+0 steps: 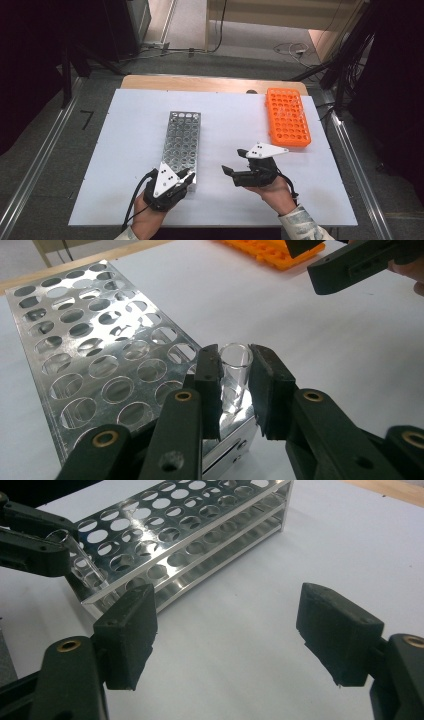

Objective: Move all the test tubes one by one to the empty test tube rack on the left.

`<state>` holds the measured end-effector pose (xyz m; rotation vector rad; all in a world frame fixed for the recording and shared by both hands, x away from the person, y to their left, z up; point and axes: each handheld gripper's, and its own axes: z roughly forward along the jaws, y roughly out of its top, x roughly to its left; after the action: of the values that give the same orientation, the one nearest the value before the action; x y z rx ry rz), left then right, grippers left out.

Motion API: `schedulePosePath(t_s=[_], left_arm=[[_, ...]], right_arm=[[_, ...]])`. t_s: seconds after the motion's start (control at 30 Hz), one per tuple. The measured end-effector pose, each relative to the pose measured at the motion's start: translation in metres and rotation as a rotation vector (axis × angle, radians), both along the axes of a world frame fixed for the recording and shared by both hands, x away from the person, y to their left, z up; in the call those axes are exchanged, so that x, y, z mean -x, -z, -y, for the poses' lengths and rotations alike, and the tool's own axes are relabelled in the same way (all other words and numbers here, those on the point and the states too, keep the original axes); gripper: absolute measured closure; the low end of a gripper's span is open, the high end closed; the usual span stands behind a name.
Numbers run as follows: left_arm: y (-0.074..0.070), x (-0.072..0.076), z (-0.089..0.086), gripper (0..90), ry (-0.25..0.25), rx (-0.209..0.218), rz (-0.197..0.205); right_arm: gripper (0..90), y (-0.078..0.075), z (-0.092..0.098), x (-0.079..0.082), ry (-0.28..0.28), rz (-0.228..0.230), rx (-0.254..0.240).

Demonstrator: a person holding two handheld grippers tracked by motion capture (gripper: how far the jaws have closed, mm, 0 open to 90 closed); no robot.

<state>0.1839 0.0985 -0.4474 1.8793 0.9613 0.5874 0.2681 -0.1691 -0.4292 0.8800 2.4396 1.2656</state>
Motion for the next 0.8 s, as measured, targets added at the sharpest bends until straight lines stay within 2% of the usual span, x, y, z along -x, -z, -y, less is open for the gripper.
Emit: schedulePosePath(t_s=[0.1,0.23,0.37,0.43,0.63,0.7,0.8], left_arm=[[0.000,0.000,0.000,69.4,-0.005,0.001,0.004],[-0.004,0.003,0.000,64.6,0.002,0.026,0.016],[-0.010,0.006,-0.003,53.6,-0.001,0.066,0.043],[-0.013,0.008,-0.005,42.3,-0.013,0.085,0.062],[-0.022,0.008,-0.018,32.3,-0.091,0.175,0.106],[-0.022,0.005,-0.025,30.5,-0.121,0.182,0.106],[-0.021,-0.001,-0.034,30.5,-0.162,0.178,0.106]], right_arm=[[22.9,0.000,0.000,0.000,0.000,0.001,0.002],[23.0,0.000,0.001,0.000,0.004,0.004,0.000],[23.1,-0.001,0.005,-0.002,0.023,0.010,-0.006],[23.3,-0.002,0.011,-0.005,0.045,0.020,-0.010],[23.8,-0.005,0.025,-0.012,0.108,0.038,-0.027],[24.2,-0.007,0.037,-0.018,0.154,0.048,-0.034],[24.4,-0.007,0.044,-0.022,0.182,0.055,-0.031]])
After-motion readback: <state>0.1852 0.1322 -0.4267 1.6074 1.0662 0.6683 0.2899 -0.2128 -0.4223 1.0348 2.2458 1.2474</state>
